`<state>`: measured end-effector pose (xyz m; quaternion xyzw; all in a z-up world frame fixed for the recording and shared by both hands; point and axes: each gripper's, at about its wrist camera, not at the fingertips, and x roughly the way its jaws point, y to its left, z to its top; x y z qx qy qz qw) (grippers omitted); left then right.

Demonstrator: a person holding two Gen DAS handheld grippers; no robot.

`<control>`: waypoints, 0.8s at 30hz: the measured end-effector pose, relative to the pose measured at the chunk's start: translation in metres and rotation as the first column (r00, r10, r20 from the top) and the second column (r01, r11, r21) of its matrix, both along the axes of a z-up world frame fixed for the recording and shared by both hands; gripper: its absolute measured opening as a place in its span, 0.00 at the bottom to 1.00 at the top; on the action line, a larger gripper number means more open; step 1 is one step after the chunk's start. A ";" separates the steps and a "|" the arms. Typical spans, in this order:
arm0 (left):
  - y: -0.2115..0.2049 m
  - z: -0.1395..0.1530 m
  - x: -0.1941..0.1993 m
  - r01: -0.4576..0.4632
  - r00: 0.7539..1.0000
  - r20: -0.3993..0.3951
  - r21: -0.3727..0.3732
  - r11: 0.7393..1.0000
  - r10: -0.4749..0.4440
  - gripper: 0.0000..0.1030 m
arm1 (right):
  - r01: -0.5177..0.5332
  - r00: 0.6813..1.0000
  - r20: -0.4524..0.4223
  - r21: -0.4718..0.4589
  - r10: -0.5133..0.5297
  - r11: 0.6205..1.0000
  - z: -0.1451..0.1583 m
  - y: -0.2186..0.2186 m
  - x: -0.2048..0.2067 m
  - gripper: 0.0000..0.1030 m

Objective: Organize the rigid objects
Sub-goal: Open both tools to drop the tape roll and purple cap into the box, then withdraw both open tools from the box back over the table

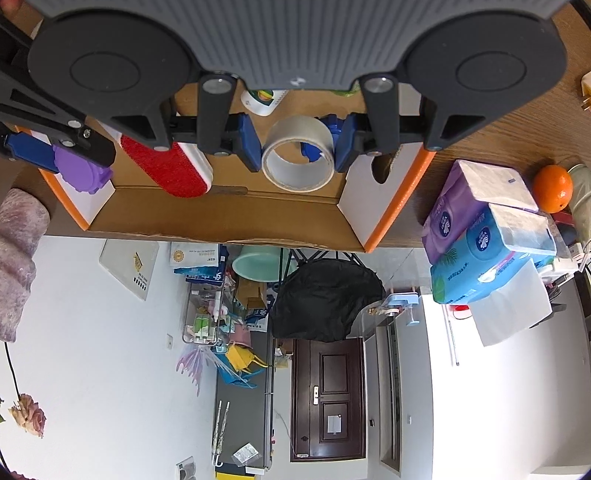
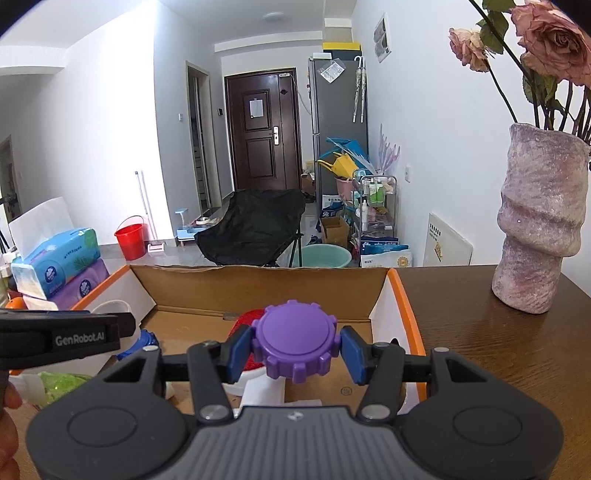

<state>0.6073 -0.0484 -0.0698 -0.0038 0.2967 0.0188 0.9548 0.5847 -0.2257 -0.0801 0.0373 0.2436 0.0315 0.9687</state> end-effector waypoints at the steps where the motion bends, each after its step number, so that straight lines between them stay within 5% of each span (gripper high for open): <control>1: 0.000 -0.001 0.001 0.000 1.000 0.001 0.001 1.000 0.000 0.43 | -0.001 1.000 0.000 -0.002 0.001 1.000 -0.001 0.000 0.001 0.50; 6: 0.000 -0.003 0.001 -0.007 1.000 0.000 0.012 1.000 0.007 0.46 | -0.005 1.000 -0.003 -0.013 0.005 1.000 -0.004 -0.001 0.001 0.51; 8: 0.001 -0.003 0.000 -0.012 1.000 -0.001 0.015 1.000 0.012 0.68 | 0.000 1.000 -0.007 -0.016 0.000 1.000 -0.004 -0.002 0.000 0.51; 12: 0.009 0.001 -0.005 -0.023 0.999 0.035 0.005 1.000 0.023 0.84 | 0.029 1.000 0.007 -0.014 -0.028 0.999 -0.004 -0.007 -0.006 0.89; 14: 0.012 0.002 -0.006 -0.022 0.999 0.036 0.003 1.000 0.022 1.00 | 0.035 0.999 0.017 -0.012 -0.034 0.999 -0.004 -0.010 -0.008 0.91; 17: 0.015 0.004 -0.010 -0.025 0.998 0.052 0.001 1.000 0.025 1.00 | 0.029 0.999 0.015 0.009 -0.030 1.000 -0.004 -0.017 -0.011 1.00; 24: 0.020 0.008 -0.017 -0.035 0.998 0.051 -0.011 0.999 0.035 1.00 | 0.040 0.999 0.030 0.017 -0.040 0.999 0.000 -0.021 -0.020 1.00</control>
